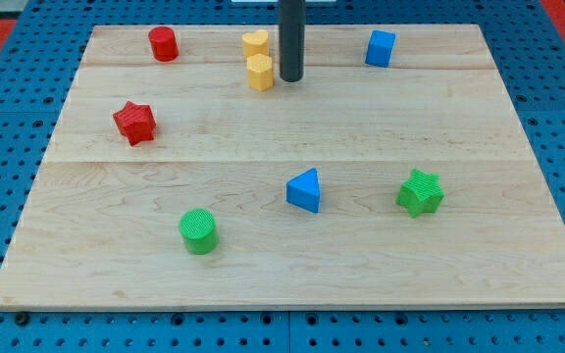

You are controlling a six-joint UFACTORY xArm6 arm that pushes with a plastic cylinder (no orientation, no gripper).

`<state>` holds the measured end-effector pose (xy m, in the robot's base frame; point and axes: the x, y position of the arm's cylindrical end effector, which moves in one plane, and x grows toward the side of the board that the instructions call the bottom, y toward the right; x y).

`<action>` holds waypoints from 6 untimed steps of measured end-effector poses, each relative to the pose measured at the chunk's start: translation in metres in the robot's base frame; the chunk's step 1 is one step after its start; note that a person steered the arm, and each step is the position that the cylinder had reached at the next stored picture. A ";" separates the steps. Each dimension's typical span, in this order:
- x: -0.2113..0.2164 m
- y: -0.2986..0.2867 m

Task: Slide the yellow hexagon to the bottom side of the yellow heart

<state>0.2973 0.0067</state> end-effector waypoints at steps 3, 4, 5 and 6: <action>0.085 -0.134; 0.033 -0.174; -0.019 -0.167; -0.026 -0.103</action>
